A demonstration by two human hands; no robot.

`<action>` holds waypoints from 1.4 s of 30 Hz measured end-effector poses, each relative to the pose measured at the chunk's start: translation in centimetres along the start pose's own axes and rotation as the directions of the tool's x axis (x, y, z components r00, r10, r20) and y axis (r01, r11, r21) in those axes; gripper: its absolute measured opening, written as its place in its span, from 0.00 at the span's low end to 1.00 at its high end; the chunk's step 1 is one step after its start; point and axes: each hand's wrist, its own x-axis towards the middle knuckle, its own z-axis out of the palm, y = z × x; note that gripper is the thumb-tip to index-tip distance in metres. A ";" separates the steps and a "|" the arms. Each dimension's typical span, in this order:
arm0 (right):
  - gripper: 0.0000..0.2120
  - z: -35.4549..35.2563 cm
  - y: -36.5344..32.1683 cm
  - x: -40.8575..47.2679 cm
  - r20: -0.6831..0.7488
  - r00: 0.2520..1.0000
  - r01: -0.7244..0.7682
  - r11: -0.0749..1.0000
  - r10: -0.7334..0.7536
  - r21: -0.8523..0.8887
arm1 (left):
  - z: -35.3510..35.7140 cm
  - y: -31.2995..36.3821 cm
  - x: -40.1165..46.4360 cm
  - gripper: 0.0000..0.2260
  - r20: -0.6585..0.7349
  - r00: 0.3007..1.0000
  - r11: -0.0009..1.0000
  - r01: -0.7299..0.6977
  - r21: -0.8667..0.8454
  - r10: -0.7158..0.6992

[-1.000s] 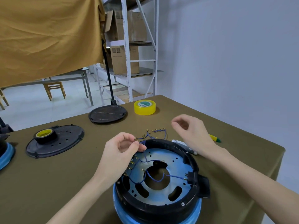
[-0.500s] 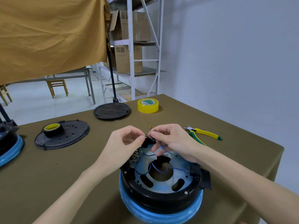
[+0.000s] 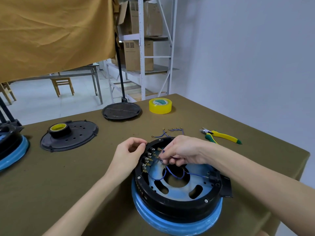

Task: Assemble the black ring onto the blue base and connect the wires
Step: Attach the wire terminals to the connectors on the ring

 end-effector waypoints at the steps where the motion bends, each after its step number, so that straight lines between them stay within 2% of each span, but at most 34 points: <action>1: 0.05 0.0 -0.2 0.2 0.008 1.000 -0.023 1.000 0.023 0.007 | 0.0 0.0 0.0 0.07 0.000 1.000 1.000 -0.003 -0.001 0.003; 6: 0.04 -0.1 -0.9 0.5 0.056 0.991 -0.119 0.993 0.119 -0.004 | 0.0 0.1 0.0 0.06 0.001 1.000 1.000 -0.023 0.008 0.023; 10: 0.10 0.3 -1.3 0.8 0.055 0.991 -0.116 0.990 0.121 -0.079 | 0.0 0.2 0.0 0.06 0.003 1.000 1.000 -0.020 0.008 0.020; 16: 0.12 0.6 -1.0 1.1 0.023 0.994 -0.104 0.976 0.111 -0.192 | 0.0 0.3 -0.1 0.06 0.009 1.000 1.000 -0.015 -0.017 0.015; 21: 0.11 0.4 -1.3 1.1 0.097 0.988 -0.093 0.963 0.121 -0.251 | 0.0 0.2 0.0 0.06 0.011 1.000 1.000 -0.016 -0.027 0.016; 32: 0.11 0.0 -1.0 2.0 0.128 0.980 -0.130 0.975 0.154 -0.179 | 0.0 0.2 0.0 0.06 0.011 1.000 1.000 -0.023 -0.020 0.024; 42: 0.12 0.4 -1.2 2.0 0.120 0.985 -0.091 0.965 0.124 -0.247 | -0.1 0.1 -0.4 0.07 -0.050 0.998 0.998 -0.044 0.034 0.045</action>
